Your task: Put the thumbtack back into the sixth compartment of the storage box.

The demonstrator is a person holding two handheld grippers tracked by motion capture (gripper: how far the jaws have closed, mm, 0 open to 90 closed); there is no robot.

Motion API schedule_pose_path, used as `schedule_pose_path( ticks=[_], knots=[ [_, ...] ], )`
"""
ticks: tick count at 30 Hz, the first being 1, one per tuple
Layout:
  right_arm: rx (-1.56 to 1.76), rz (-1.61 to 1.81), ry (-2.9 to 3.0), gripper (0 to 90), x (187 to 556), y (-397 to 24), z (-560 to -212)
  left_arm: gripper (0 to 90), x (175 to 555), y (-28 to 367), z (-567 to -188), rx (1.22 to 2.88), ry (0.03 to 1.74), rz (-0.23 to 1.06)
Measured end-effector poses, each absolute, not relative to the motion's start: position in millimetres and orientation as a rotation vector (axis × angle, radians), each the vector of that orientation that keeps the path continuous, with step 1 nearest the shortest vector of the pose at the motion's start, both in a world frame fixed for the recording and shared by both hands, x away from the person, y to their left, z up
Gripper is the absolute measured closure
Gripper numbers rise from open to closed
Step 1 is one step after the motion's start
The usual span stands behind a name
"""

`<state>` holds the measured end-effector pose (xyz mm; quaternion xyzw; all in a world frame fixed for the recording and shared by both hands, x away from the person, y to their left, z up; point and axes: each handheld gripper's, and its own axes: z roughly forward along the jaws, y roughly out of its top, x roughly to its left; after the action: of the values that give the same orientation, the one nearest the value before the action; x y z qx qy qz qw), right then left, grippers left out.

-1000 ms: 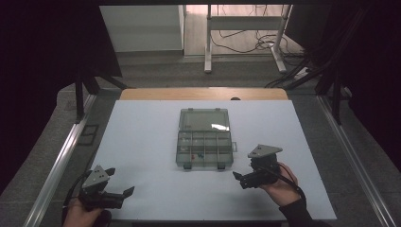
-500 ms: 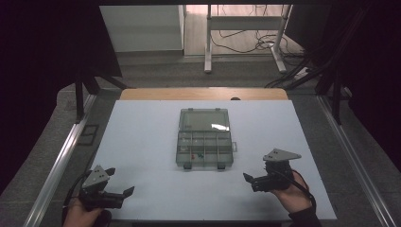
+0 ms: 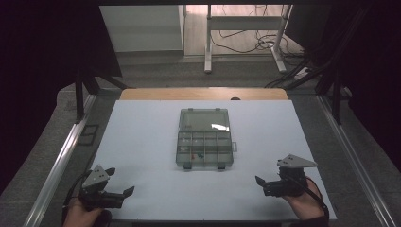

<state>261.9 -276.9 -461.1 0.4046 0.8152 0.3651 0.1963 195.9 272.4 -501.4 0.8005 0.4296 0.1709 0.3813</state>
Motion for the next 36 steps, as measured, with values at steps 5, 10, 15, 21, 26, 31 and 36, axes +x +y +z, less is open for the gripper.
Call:
schedule_pose_path(
  ticks=[5,10,15,21,26,31,36],
  knots=[
    [1.178,1.024,2.247,0.0,256.8,-288.4,-462.8,2.5,196.1,272.4,-501.3,2.045,1.098,0.437],
    [1.220,1.011,2.203,0.0,251.3,-300.2,-466.1,2.5,196.4,272.4,-501.3,2.044,1.099,0.436],
    [1.240,0.995,2.189,0.0,247.9,-306.5,-468.4,2.5,196.6,272.1,-501.4,2.043,1.099,0.436],
    [1.276,0.977,2.169,0.0,243.4,-316.4,-471.4,2.5,196.8,272.2,-501.4,2.043,1.099,0.436],
    [1.298,0.974,2.157,0.0,239.2,-322.5,-475.1,2.5,196.8,272.1,-501.4,2.043,1.099,0.437],
    [1.319,0.950,2.143,0.0,235.7,-327.5,-478.9,2.5,196.8,272.1,-501.5,2.044,1.098,0.437],
    [1.340,0.952,2.117,0.0,234.0,-330.8,-479.8,2.5,196.9,271.6,-501.5,2.046,1.097,0.439]
  ],
)
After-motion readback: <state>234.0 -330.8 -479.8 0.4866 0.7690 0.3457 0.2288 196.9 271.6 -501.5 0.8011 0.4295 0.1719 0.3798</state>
